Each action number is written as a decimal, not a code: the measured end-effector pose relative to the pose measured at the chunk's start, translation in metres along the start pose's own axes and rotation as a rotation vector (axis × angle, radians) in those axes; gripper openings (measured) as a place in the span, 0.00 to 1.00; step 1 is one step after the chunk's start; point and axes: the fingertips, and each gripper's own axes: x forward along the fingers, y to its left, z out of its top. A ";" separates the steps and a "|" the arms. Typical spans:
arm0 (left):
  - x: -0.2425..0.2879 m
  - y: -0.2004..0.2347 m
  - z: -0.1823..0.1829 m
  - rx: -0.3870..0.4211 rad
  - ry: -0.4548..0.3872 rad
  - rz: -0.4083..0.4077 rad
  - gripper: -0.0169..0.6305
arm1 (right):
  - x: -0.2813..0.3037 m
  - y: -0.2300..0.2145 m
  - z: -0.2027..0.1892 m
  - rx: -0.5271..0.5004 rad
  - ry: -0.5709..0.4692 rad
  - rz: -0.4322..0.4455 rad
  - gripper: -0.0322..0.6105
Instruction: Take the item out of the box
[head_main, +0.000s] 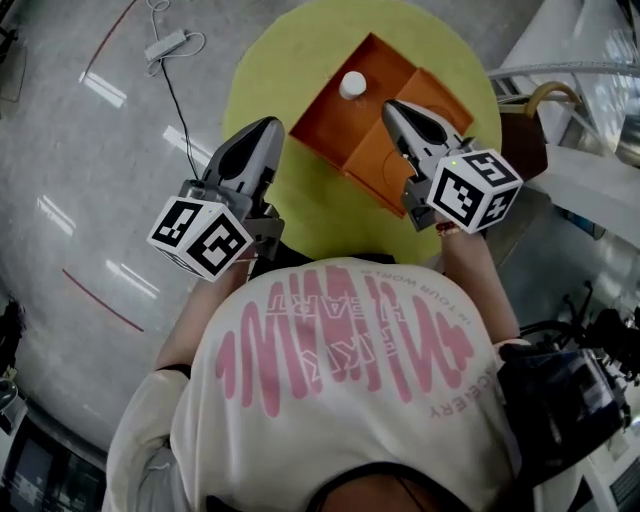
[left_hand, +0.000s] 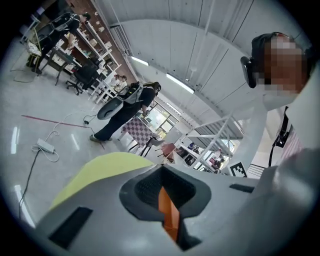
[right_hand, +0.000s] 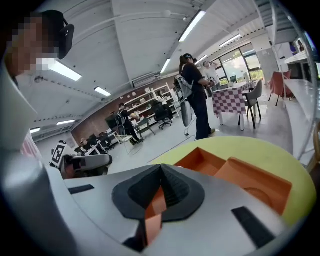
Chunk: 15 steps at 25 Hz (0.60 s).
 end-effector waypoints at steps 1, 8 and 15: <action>-0.001 0.004 -0.002 -0.003 0.002 0.009 0.04 | 0.004 -0.001 -0.004 -0.007 0.017 0.005 0.06; -0.003 0.021 -0.018 -0.026 0.017 0.052 0.04 | 0.023 -0.009 -0.015 -0.072 0.111 0.033 0.06; -0.014 0.040 -0.025 -0.045 -0.002 0.102 0.04 | 0.041 -0.011 -0.011 -0.161 0.159 0.041 0.06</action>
